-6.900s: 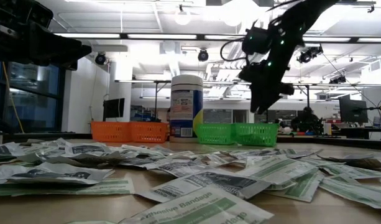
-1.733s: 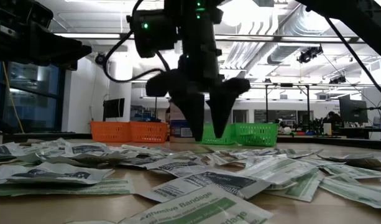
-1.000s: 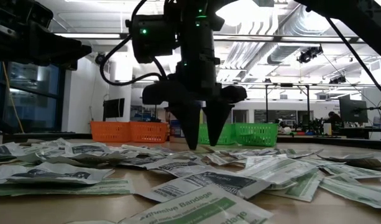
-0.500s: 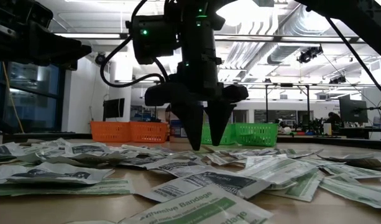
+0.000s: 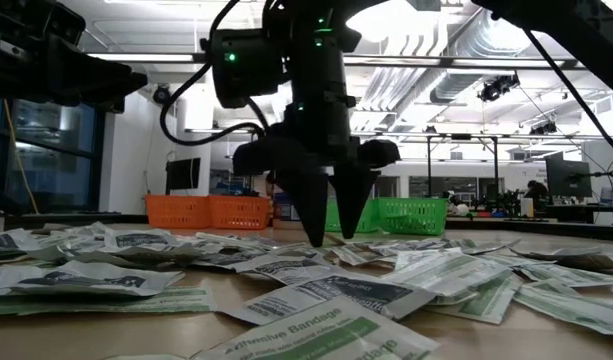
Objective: Pick & Place First Aid Supplies
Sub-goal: Put the green bandage pack into the right green bin
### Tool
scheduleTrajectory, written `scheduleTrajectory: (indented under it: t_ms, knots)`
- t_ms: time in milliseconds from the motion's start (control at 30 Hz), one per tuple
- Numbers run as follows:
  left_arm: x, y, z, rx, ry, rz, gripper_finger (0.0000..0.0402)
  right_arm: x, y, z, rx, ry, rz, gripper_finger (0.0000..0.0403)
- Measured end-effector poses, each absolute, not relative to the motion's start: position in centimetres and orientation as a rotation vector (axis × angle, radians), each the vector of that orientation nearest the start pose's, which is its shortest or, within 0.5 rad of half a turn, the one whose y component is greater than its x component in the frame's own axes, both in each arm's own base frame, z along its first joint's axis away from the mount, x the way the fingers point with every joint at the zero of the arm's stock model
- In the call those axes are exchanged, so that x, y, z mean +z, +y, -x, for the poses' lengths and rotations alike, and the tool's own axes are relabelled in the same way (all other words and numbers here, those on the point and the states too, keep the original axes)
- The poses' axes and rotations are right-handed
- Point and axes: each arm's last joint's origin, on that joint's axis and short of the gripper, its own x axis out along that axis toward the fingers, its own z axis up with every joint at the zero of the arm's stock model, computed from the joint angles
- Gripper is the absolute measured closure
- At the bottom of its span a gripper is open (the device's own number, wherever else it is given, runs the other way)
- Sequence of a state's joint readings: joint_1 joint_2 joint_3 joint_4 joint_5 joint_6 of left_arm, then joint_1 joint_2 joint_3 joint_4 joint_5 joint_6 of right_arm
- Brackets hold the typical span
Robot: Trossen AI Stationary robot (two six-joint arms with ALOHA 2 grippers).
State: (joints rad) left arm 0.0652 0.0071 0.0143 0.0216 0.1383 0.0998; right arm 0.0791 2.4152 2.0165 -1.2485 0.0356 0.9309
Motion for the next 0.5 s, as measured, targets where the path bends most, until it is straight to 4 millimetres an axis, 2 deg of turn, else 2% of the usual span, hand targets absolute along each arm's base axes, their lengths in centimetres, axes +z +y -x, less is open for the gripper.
scheduleTrajectory:
  t_ms: [300, 500]
  knots:
    - [17.0, 0.2, -9.7, -0.068, -0.033, -0.103, 0.0261, 13.7, 3.5, -46.0, -0.714, 1.523, -0.632, 0.0193]
    - [17.0, 0.2, -9.7, -0.069, -0.033, -0.103, 0.0261, 13.0, 3.2, -46.3, -0.677, 1.536, -0.654, 0.0219]
